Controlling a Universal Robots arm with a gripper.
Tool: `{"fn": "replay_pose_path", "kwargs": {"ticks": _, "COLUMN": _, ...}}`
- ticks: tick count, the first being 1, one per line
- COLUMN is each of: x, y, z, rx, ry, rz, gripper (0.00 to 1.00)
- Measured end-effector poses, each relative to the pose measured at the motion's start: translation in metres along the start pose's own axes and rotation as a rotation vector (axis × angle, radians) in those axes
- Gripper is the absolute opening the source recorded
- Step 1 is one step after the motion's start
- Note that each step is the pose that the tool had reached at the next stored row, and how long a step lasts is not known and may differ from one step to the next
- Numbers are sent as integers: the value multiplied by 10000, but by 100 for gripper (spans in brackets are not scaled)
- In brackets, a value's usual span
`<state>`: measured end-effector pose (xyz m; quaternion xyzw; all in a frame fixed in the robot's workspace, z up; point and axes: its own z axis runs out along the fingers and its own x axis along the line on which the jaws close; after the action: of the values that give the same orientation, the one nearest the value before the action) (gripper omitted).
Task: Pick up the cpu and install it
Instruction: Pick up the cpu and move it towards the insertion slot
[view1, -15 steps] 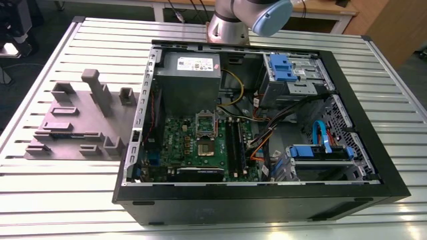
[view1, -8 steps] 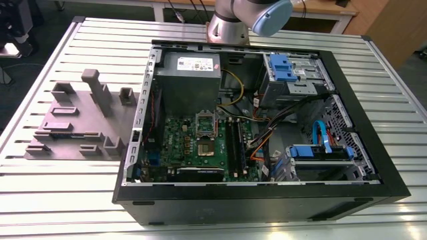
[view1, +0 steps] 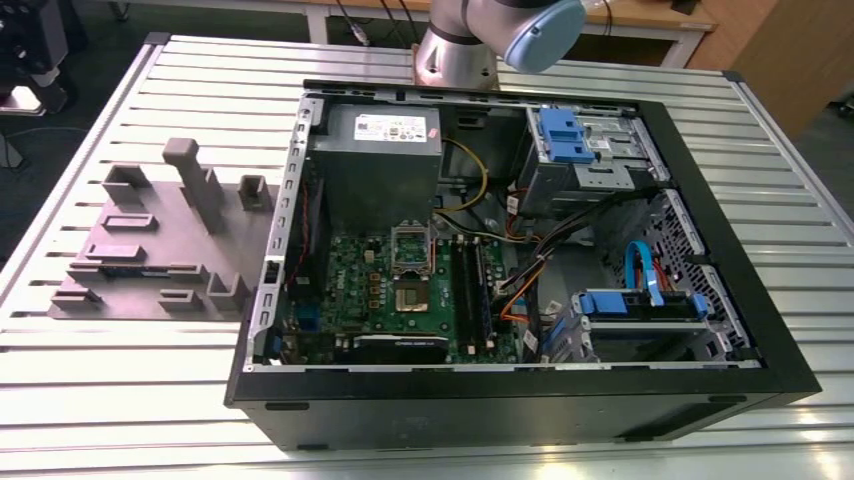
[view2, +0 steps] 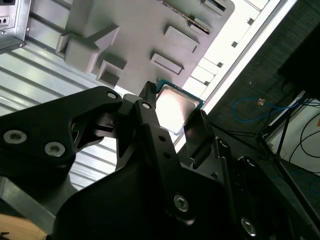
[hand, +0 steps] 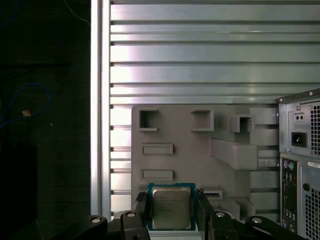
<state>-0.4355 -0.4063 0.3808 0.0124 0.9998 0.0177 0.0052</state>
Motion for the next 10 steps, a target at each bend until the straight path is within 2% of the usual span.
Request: {"fn": "replay_pose_path", "kwargs": {"ticks": 10, "x": -20, "y": 1, "z": 0, "rx": 0, "ry": 0, "rz": 0, "gripper": 47}}
